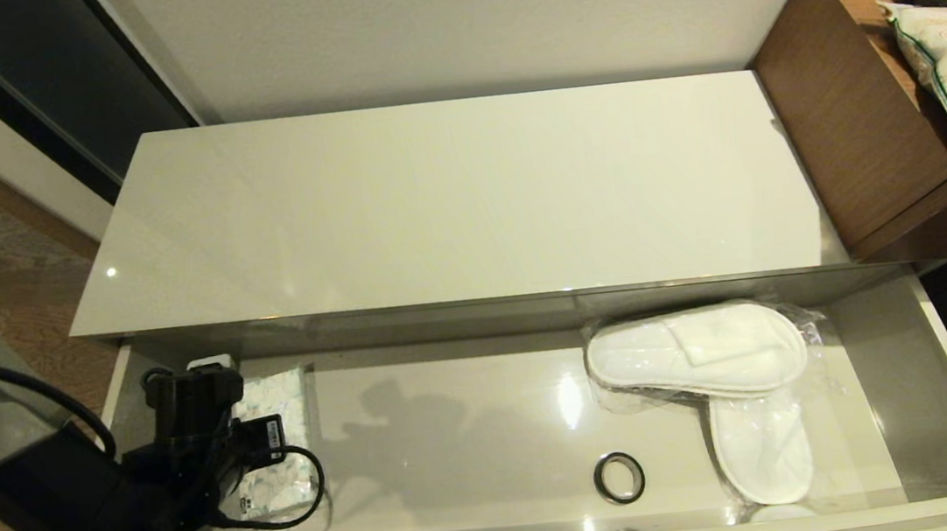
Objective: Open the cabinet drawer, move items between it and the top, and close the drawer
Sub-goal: Put the tissue in the drawer, then take out the disposable slippers from the drawer
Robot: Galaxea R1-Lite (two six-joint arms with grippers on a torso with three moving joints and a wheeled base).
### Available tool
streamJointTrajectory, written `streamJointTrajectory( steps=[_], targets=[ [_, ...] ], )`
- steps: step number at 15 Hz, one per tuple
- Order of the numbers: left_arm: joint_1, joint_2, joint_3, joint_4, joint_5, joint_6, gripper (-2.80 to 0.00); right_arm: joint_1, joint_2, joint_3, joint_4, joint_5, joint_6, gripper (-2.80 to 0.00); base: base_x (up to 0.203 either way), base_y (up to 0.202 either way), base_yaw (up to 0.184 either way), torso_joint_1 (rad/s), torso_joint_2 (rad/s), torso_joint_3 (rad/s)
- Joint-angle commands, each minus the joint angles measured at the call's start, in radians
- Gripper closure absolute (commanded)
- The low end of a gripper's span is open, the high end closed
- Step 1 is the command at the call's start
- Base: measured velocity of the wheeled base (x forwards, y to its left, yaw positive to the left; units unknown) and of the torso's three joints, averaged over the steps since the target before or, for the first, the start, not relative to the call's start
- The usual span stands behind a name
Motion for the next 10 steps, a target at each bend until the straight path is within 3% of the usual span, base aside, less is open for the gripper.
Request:
streamJointTrajectory(
  steps=[1, 3, 5, 6, 7, 10],
  targets=[
    [0.000, -0.106, 0.002, 0.005, 0.002, 0.022, -2.80, 0.000, 0.001, 0.000, -0.001, 0.000, -0.001, 0.00, 0.000, 0.000, 0.000, 0.000, 0.00, 0.000],
    [0.001, -0.273, 0.010, 0.080, 0.002, 0.053, -2.80, 0.000, 0.001, 0.000, -0.001, 0.000, -0.001, 0.00, 0.000, 0.000, 0.000, 0.000, 0.00, 0.000],
    [0.004, -0.496, 0.009, 0.268, -0.008, 0.069, -2.80, 0.000, 0.001, 0.000, -0.001, 0.000, -0.001, 0.00, 0.000, 0.000, 0.000, 0.000, 0.00, 0.000],
    [0.005, -0.615, 0.006, 0.387, -0.021, 0.074, -1.16, 0.000, 0.001, 0.000, -0.001, 0.000, -0.001, 0.00, 0.000, 0.000, 0.000, 0.000, 0.00, 0.000],
    [0.007, -0.734, 0.004, 0.513, -0.035, 0.079, 0.00, 0.000, 0.001, 0.000, -0.001, 0.000, -0.001, 0.00, 0.000, 0.000, 0.000, 0.000, 0.00, 0.000],
    [0.008, -1.062, -0.029, 0.919, -0.065, 0.104, 0.00, 0.000, 0.001, 0.000, -0.001, 0.000, -0.001, 0.00, 0.000, 0.000, 0.000, 0.000, 0.00, 0.000]
  ],
)
